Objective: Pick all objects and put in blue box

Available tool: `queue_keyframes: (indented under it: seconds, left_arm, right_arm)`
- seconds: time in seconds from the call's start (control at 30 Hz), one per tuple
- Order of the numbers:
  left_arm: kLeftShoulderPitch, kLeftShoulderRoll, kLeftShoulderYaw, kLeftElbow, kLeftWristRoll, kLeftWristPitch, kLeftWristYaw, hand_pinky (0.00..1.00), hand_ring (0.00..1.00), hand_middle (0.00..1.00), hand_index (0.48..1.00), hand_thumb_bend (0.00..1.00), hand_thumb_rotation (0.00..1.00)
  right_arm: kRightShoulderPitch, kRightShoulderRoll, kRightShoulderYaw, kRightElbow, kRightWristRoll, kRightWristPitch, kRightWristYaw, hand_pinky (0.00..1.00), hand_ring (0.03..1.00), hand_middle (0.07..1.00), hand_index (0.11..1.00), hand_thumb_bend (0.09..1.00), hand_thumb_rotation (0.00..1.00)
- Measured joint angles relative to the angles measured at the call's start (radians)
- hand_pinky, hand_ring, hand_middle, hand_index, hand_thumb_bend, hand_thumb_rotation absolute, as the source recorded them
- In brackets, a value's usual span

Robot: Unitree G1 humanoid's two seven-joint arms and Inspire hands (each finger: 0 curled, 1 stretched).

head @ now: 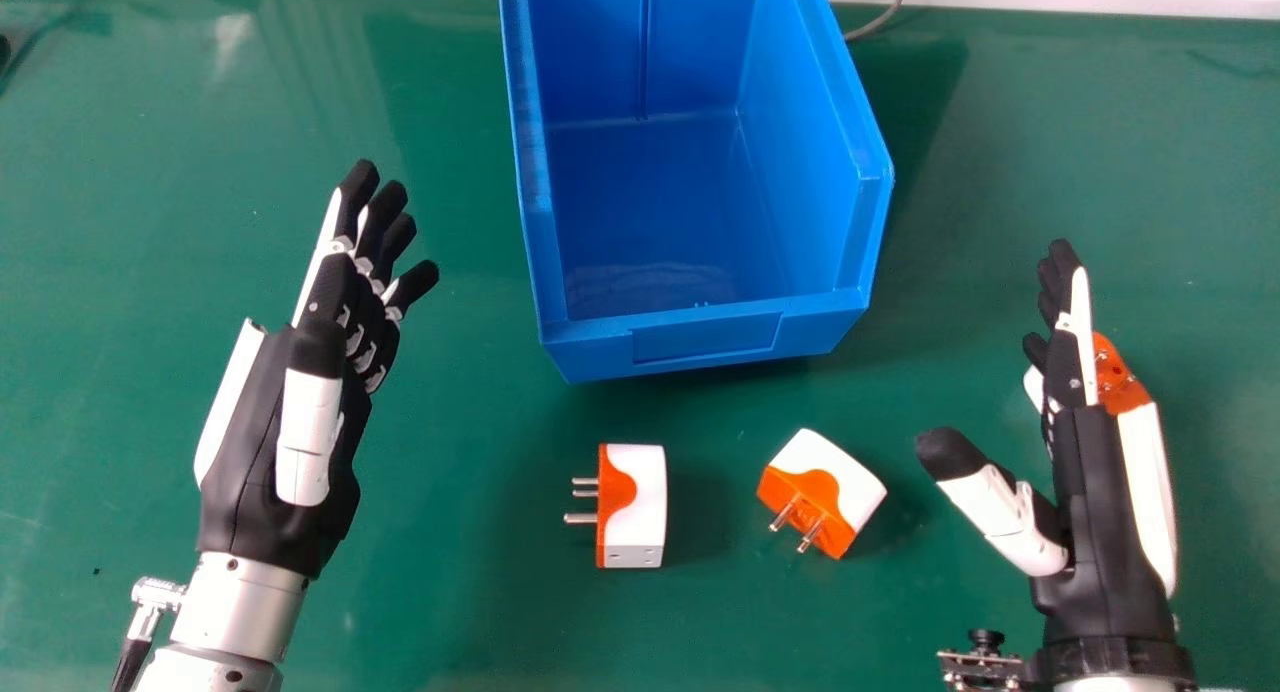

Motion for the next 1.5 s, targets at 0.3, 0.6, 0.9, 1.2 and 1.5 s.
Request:
queue_keyframes:
  seconds: [0.3, 0.6, 0.9, 1.2, 1.5]
  left_arm:
    - [-0.009, -0.057, 0.012, 0.003, -0.052, 0.000, 0.080, 0.97, 1.00, 1.00, 0.986, 0.99, 0.97]
    - [0.005, -0.054, 0.001, -0.094, -0.004, 0.092, 0.165, 0.91, 0.98, 1.00, 0.984, 0.97, 0.94]
    - [0.014, -0.057, -0.013, -0.134, 0.002, 0.138, 0.187, 0.88, 0.97, 0.99, 0.970, 0.98, 0.92]
    - [0.030, -0.053, -0.026, -0.177, 0.026, 0.176, 0.208, 0.89, 0.97, 1.00, 0.970, 0.99, 0.92]
    - [0.049, -0.053, -0.036, -0.214, 0.030, 0.197, 0.217, 0.93, 0.99, 1.00, 0.980, 1.00, 0.92]
  right_arm:
    - [0.000, 0.000, 0.001, 0.000, 0.003, 0.000, 0.001, 0.95, 1.000, 1.000, 1.000, 1.000, 0.91]
    - [0.005, -0.003, 0.001, -0.005, 0.024, -0.005, 0.010, 0.95, 1.000, 1.000, 1.000, 1.000, 0.90]
    - [0.012, -0.024, 0.034, -0.015, 0.049, -0.082, 0.079, 0.95, 0.994, 0.998, 1.000, 1.000, 0.85]
    - [0.032, -0.038, 0.057, -0.047, 0.053, -0.085, 0.118, 0.92, 0.974, 0.975, 0.999, 1.000, 0.76]
    - [0.060, -0.069, 0.080, -0.124, -0.038, -0.040, 0.141, 0.90, 0.952, 0.956, 0.994, 1.000, 0.75]
